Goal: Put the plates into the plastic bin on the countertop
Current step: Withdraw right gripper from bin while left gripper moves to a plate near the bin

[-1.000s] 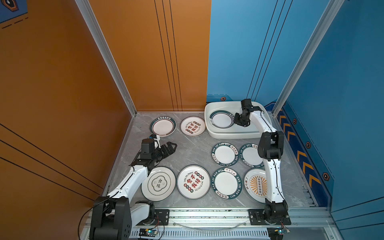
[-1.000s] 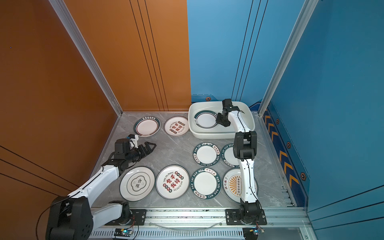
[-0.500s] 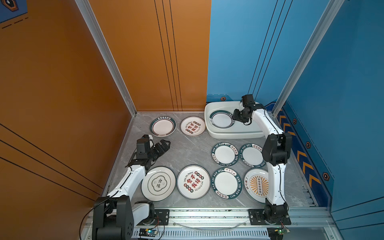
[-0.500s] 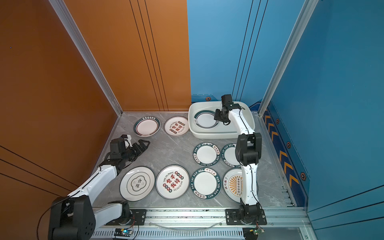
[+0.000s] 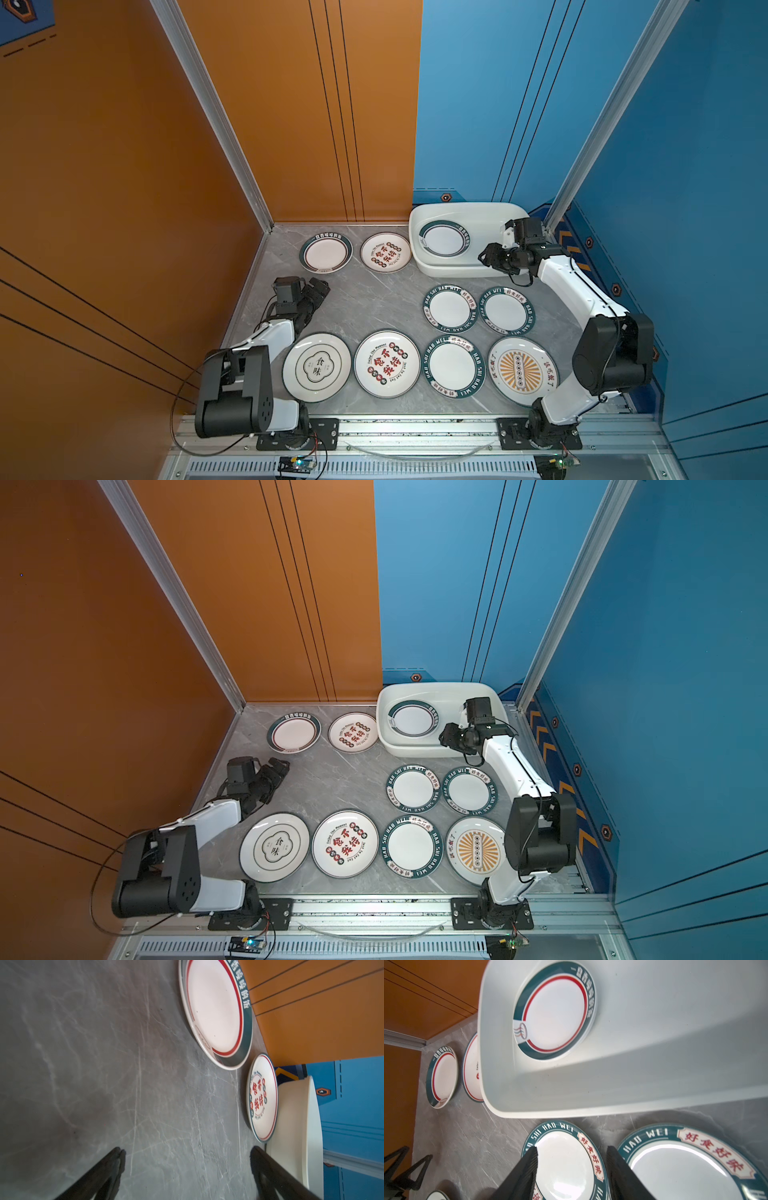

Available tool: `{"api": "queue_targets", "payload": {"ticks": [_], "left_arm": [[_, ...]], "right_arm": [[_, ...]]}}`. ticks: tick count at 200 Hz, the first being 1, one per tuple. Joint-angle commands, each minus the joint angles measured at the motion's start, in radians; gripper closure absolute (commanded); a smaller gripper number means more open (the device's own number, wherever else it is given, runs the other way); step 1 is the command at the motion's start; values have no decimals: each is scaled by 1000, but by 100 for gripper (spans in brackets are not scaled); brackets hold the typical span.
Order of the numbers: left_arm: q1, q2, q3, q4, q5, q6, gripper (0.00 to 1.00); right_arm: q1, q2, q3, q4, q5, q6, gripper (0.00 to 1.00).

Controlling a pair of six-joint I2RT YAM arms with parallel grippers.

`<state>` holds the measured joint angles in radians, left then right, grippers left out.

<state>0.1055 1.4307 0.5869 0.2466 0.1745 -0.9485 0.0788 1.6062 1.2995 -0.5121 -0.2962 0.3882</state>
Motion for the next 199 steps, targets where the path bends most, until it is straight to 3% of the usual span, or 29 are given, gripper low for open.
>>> {"api": "queue_targets", "payload": {"ticks": [1,61,85,199], "left_arm": [[15,64,56,77,-66,-39,6],[35,287,216,122,-6,-54,13],[49,351,236,163,20,-80,23],[68,576,333,231,61,-83,47]], "right_arm": [[-13,-93,-51,58,-28,-23,44],[-45,-118,-118,80,-116,-25,44],[-45,-129,-132,89,-126,-23,44],[-33,-124,-168,109,-139,-12,45]]}}
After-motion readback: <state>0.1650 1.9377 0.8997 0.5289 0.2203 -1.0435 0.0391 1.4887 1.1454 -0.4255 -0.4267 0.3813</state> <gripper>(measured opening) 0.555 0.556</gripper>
